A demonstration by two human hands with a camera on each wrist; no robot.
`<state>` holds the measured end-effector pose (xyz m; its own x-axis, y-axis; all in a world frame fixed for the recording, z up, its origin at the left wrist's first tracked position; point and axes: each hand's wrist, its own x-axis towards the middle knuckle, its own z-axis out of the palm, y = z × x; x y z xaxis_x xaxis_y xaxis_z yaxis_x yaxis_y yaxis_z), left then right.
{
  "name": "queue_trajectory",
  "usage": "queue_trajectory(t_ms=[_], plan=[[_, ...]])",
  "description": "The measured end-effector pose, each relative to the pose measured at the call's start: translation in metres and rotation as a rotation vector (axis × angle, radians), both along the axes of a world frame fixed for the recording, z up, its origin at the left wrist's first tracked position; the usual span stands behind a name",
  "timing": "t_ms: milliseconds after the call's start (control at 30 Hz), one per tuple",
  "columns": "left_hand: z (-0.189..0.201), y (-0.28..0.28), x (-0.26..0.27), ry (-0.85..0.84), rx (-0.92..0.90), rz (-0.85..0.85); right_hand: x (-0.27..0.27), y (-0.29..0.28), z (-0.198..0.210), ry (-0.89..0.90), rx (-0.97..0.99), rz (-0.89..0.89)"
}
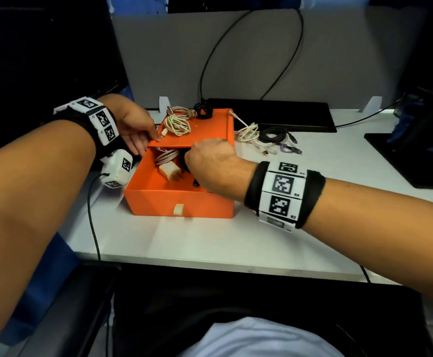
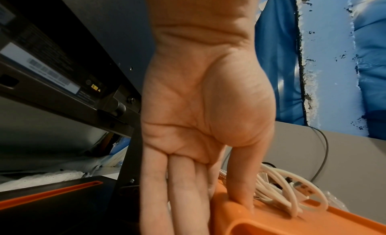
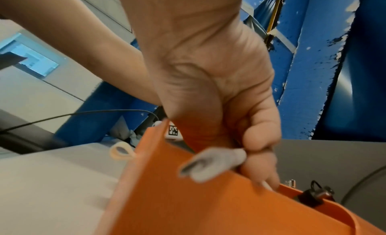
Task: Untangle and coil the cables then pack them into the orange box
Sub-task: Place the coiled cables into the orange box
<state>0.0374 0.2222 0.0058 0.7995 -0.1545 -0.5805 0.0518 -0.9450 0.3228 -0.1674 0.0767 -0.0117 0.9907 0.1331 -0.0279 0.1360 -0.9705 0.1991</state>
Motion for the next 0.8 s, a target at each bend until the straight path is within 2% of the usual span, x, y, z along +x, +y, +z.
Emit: queue_trajectory(t_ms=[133,200,367,533,600,700,800], plan=[[0.001,0.001,0.0,0.01,-0.003,-0.002,0.015,0.003,-0.001,-0.056,0.055,-0.018],[0.001,0.003,-0.001,0.012,-0.006,0.003,0.023,0.007,-0.008,-0.029,0.058,-0.024],[0.003,0.001,-0.005,0.022,-0.006,-0.01,0.048,0.007,-0.027,0.071,-0.064,-0.087],[0.003,0.002,-0.007,0.036,-0.008,-0.018,0.053,-0.002,-0.03,0.177,-0.179,-0.026],[0.005,0.001,-0.007,0.033,-0.012,-0.021,0.05,-0.01,-0.025,0.152,-0.189,-0.018],[0.006,0.002,-0.007,0.037,-0.009,-0.019,0.049,-0.013,-0.027,0.084,-0.173,-0.059],[0.006,0.002,-0.007,0.041,0.0,-0.021,0.052,-0.011,-0.032,0.101,-0.055,-0.14]])
